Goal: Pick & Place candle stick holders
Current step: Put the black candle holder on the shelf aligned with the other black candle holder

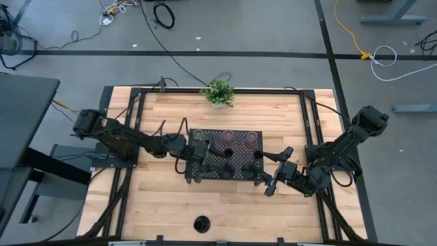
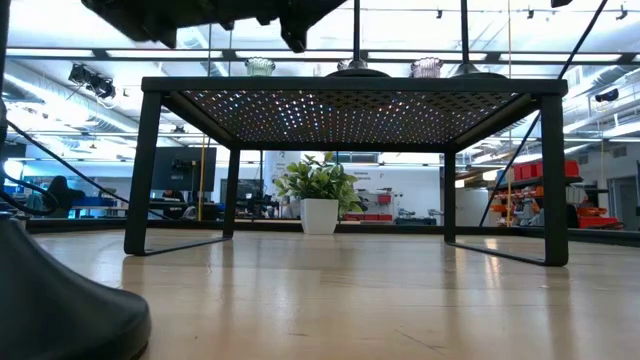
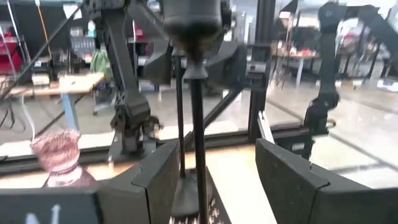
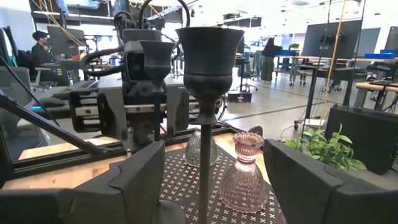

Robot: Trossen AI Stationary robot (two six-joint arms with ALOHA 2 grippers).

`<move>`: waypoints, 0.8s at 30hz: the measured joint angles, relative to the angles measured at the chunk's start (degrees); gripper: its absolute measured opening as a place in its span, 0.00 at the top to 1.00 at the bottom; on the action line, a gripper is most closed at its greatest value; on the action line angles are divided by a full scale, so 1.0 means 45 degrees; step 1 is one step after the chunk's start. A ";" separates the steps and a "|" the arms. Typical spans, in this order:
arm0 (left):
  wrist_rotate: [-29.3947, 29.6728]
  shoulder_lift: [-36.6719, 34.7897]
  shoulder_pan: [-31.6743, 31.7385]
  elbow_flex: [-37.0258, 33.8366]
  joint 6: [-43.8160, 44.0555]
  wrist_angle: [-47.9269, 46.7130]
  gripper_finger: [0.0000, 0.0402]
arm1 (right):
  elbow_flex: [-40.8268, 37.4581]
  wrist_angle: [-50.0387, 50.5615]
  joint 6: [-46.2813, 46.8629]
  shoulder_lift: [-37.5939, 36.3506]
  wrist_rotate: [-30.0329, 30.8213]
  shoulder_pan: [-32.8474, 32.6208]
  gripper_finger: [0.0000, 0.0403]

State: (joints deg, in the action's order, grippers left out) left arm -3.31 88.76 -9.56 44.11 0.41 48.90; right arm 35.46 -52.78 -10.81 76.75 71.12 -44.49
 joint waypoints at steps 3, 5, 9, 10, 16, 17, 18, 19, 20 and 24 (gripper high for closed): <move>0.0028 -0.0829 -0.0035 0.0002 0.0028 -0.1959 0.47 | 0.0000 -0.0056 0.0000 0.0000 0.0002 0.0000 0.32; 0.0033 -0.1366 -0.0115 0.0007 0.0051 -0.3012 0.47 | 0.0000 -0.0053 0.0000 0.0000 -0.0002 0.0000 0.32; 0.0028 -0.2457 -0.0499 0.0007 0.0067 -0.4968 0.47 | 0.0000 -0.0060 0.0000 0.0000 -0.0001 0.0000 0.32; 0.0007 -0.2755 -0.0649 0.0007 0.0087 -0.5439 0.47 | 0.0000 -0.0067 0.0001 0.0000 0.0001 0.0000 0.32; -0.0464 -0.4376 -0.1970 0.0007 0.0221 -0.7509 0.47 | 0.0000 -0.0106 0.0000 0.0000 0.0002 0.0000 0.32; -0.0470 -0.4592 -0.2265 0.0007 0.0312 -0.7785 0.47 | 0.0000 -0.0106 0.0000 0.0000 0.0002 0.0000 0.32; -0.0475 -0.4778 -0.2569 0.0007 0.0421 -0.8059 0.47 | 0.0000 -0.0130 0.0005 0.0000 0.0002 0.0000 0.32; -0.0477 -0.4947 -0.2871 0.0007 0.0464 -0.8352 0.47 | 0.0000 -0.0139 0.0000 0.0000 0.0002 0.0000 0.32; -0.0477 -0.5091 -0.3203 0.0007 0.0551 -0.8657 0.47 | 0.0000 -0.0158 0.0000 0.0000 0.0002 0.0000 0.32; -0.0477 -0.5340 -0.4531 0.0007 0.0958 -0.9316 0.47 | 0.0000 -0.0179 0.0005 0.0000 0.0002 0.0000 0.32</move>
State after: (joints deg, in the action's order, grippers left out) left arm -5.45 64.73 -29.95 44.14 4.72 6.98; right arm 35.46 -53.58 -10.79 76.75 71.13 -44.49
